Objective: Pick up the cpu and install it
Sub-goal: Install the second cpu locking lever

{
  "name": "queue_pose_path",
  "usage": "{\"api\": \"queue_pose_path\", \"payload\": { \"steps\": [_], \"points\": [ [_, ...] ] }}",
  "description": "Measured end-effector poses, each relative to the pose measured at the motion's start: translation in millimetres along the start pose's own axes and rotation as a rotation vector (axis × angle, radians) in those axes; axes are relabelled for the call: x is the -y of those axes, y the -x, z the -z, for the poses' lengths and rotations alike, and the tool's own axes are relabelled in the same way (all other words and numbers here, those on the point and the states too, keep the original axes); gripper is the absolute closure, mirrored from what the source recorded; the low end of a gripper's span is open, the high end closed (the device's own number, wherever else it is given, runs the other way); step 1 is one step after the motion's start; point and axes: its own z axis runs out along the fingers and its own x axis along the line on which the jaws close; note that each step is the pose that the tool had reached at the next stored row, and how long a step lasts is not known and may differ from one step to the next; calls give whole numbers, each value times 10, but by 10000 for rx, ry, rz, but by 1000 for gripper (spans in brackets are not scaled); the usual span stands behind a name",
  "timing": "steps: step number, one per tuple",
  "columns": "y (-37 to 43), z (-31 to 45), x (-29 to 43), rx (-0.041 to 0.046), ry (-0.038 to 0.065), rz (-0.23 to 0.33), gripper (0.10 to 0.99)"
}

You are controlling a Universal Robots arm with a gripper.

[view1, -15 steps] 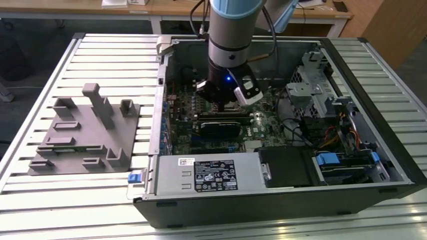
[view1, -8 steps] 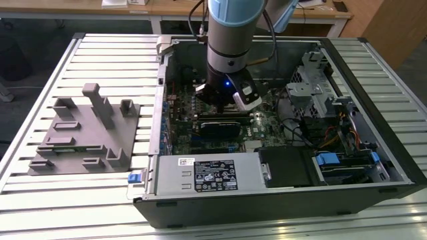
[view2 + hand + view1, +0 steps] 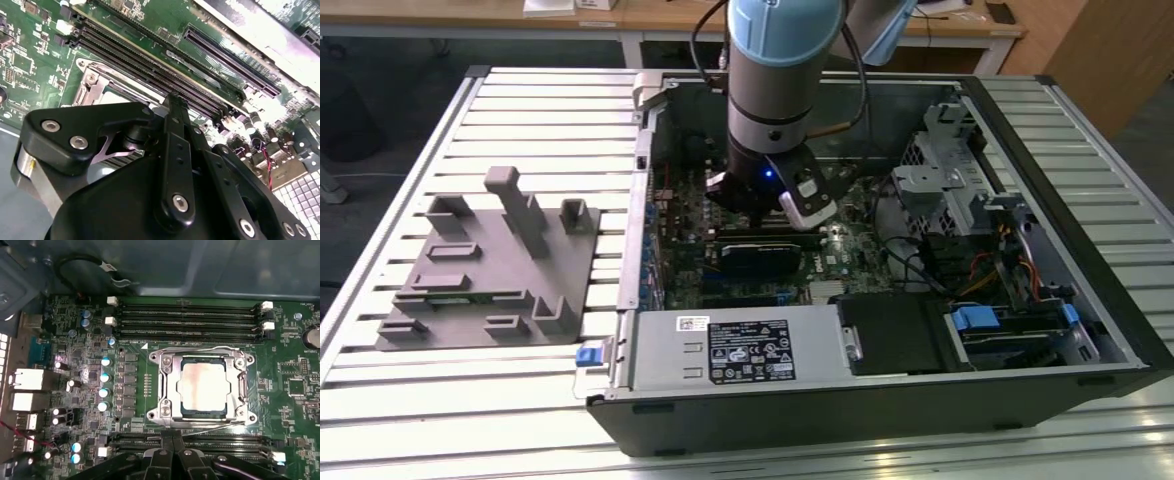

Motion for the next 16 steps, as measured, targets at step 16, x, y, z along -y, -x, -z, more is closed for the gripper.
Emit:
{"api": "queue_pose_path", "payload": {
  "steps": [16],
  "points": [
    [-59,-94,101,13,667,-3,980]
  ]
}}
